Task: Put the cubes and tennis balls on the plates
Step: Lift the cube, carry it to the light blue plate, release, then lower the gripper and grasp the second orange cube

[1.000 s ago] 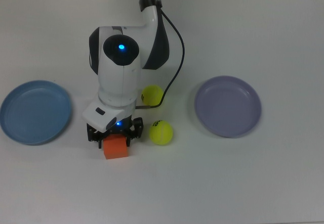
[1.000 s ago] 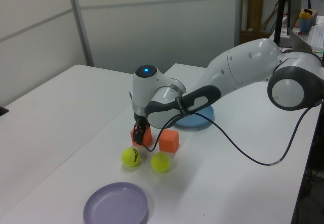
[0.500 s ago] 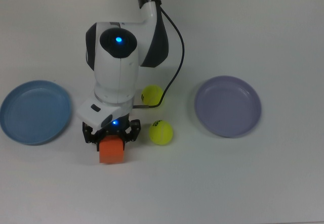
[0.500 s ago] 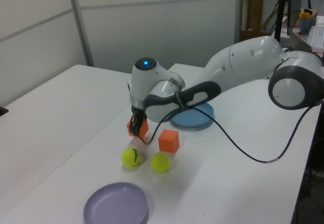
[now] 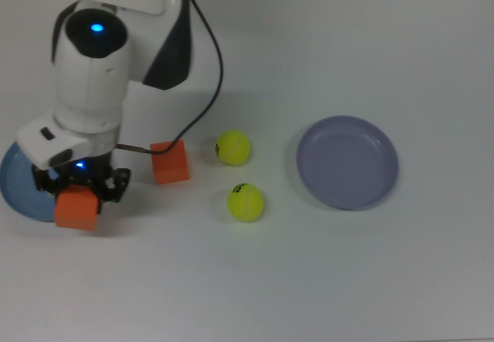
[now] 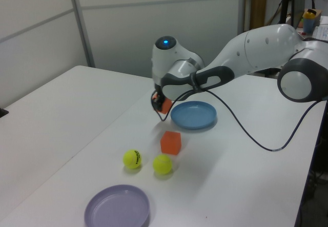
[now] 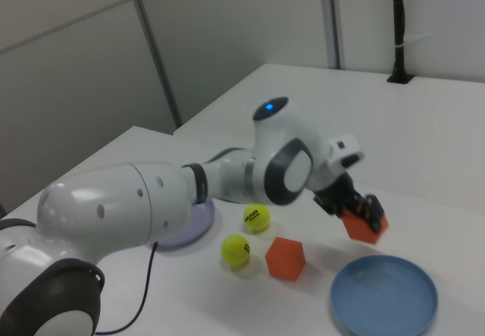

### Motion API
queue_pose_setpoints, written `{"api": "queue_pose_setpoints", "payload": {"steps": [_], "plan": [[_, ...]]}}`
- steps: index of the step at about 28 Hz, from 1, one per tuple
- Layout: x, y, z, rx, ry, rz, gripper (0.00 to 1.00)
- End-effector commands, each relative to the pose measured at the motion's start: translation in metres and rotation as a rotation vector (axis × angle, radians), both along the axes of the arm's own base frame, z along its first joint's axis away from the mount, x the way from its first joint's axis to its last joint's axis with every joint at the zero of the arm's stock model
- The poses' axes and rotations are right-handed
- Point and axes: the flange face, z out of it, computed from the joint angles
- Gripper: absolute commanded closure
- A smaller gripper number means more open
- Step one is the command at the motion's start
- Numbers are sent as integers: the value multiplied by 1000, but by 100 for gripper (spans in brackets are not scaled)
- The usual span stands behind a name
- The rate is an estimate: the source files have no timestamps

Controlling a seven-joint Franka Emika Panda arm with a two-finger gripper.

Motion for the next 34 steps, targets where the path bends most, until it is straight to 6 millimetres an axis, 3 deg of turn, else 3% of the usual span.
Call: {"api": "queue_pose_setpoints", "payload": {"steps": [1, 4, 5, 6, 7, 11, 18, 21, 22, 24, 27, 30, 32, 34], "plan": [[-14, -20, -18, -5, 61, -58, 100], [-17, -33, -21, -8, 89, -87, 98], [-18, -34, -22, -9, 93, -90, 88], [-19, -34, -23, -11, 102, -91, 68], [-22, -36, -26, -20, 141, -105, 1], [-32, -35, -25, -51, 244, -132, 0], [-48, -23, 42, -30, 285, -155, 0], [-52, -1, 61, 15, 277, -128, 0], [-55, 18, 73, 29, 267, -100, 0], [-57, 37, 83, 32, 258, -70, 0], [-65, 76, 83, 27, 288, -20, 0], [-71, 96, 76, 14, 335, -1, 0], [-75, 111, 67, 5, 358, 20, 0], [-80, 124, 45, -10, 399, 40, 0]]}}
